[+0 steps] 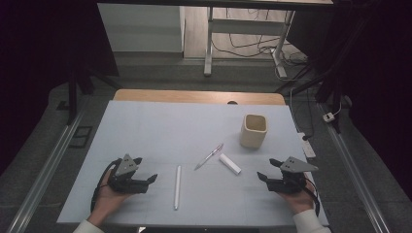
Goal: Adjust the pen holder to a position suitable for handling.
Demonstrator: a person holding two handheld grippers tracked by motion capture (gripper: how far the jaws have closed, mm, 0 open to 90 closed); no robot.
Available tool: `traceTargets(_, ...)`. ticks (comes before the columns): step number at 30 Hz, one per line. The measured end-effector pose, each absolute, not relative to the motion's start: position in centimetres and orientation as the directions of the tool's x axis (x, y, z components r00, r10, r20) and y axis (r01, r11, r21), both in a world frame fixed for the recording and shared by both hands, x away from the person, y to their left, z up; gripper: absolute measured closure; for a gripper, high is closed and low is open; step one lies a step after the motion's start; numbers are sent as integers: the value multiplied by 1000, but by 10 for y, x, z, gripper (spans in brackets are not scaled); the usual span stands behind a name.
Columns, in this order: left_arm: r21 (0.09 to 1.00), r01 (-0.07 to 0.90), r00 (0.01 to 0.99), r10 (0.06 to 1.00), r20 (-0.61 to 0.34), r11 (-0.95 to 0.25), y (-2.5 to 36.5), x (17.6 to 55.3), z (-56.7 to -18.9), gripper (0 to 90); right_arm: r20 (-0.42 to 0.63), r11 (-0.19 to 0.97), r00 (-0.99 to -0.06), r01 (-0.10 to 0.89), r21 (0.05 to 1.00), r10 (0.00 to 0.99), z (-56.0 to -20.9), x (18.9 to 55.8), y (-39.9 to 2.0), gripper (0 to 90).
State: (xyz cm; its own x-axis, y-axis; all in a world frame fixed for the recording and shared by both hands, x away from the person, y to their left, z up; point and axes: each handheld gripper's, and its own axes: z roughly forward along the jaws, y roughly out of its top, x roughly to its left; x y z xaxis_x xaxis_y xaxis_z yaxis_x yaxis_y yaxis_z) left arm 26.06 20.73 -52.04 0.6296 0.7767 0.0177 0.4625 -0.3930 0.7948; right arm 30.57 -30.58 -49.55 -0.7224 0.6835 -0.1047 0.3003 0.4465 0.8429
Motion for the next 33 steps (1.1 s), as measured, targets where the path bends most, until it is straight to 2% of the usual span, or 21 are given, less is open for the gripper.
traceTargets(14, 793, 463, 629, 777, 21, -396, 207, 262, -522, 163, -74, 405, -654, 371, 836, 753, -498, 329, -314, 327)
traceTargets(24, 789, 460, 633, 773, 30, -408, 206, 262, -523, 164, -79, 387, -624, 376, 842, 777, -494, 339, -317, 366)
traceTargets(28, 787, 460, 635, 772, 32, -411, 206, 262, -523, 164, -85, 385, -605, 386, 838, 792, -491, 343, -317, 422)
traceTargets(33, 786, 459, 636, 771, 35, -415, 206, 262, -524, 164, -94, 375, -564, 407, 833, 820, -485, 355, -319, 545)
